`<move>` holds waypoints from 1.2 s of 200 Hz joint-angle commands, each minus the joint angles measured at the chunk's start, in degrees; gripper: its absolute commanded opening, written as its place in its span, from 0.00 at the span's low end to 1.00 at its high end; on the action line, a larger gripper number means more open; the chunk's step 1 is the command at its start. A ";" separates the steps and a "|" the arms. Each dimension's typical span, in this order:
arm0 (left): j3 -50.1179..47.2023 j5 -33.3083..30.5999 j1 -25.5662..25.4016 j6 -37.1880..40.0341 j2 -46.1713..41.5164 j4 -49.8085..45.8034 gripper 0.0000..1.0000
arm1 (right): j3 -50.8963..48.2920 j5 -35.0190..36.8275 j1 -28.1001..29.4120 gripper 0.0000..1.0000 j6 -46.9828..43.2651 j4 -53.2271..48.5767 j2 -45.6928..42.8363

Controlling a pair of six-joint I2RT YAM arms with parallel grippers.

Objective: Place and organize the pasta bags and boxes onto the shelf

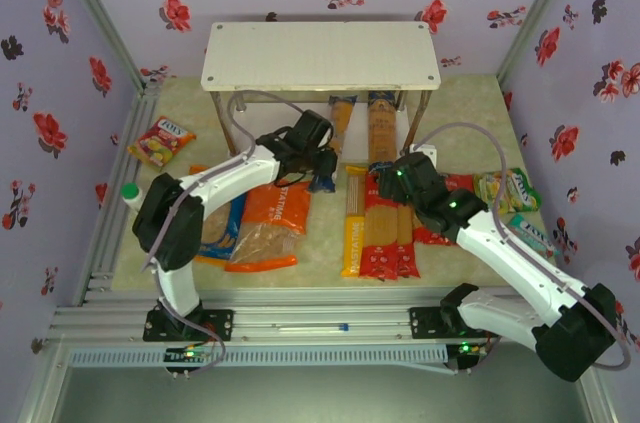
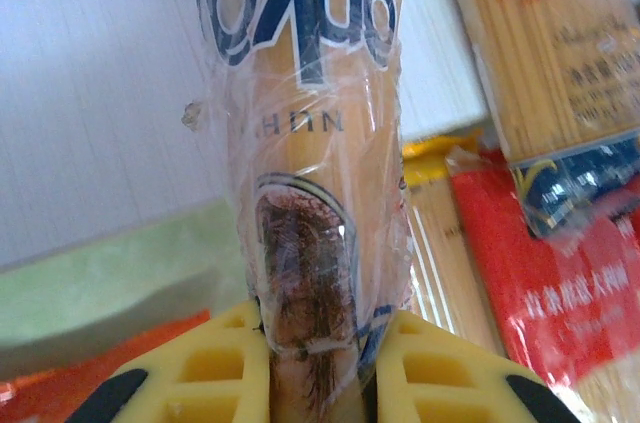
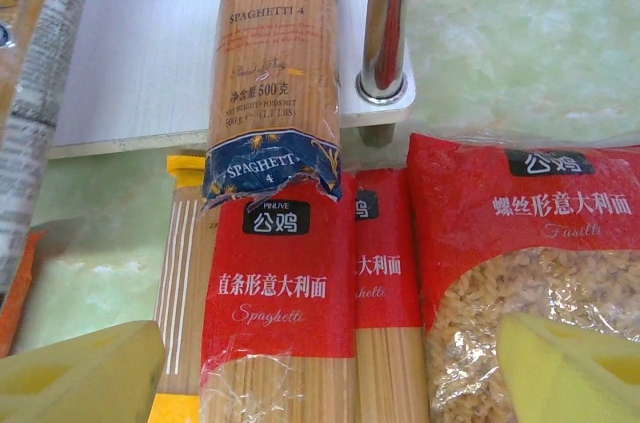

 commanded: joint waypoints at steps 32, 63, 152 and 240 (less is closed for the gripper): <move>13.68 -5.29 1.57 2.29 7.08 5.67 0.00 | 1.70 2.02 0.36 0.87 -1.77 -1.23 -1.45; 20.70 -5.79 1.58 2.29 11.61 3.37 0.00 | 1.65 2.02 0.34 0.88 -2.36 -0.88 -1.32; 27.98 -3.70 1.14 -1.13 17.80 -0.08 0.01 | 1.53 1.49 -0.29 0.88 -3.11 -0.54 -1.31; 27.65 -3.40 0.40 -2.73 18.71 2.44 0.35 | 0.89 0.96 -0.57 0.88 -3.11 -0.06 -1.15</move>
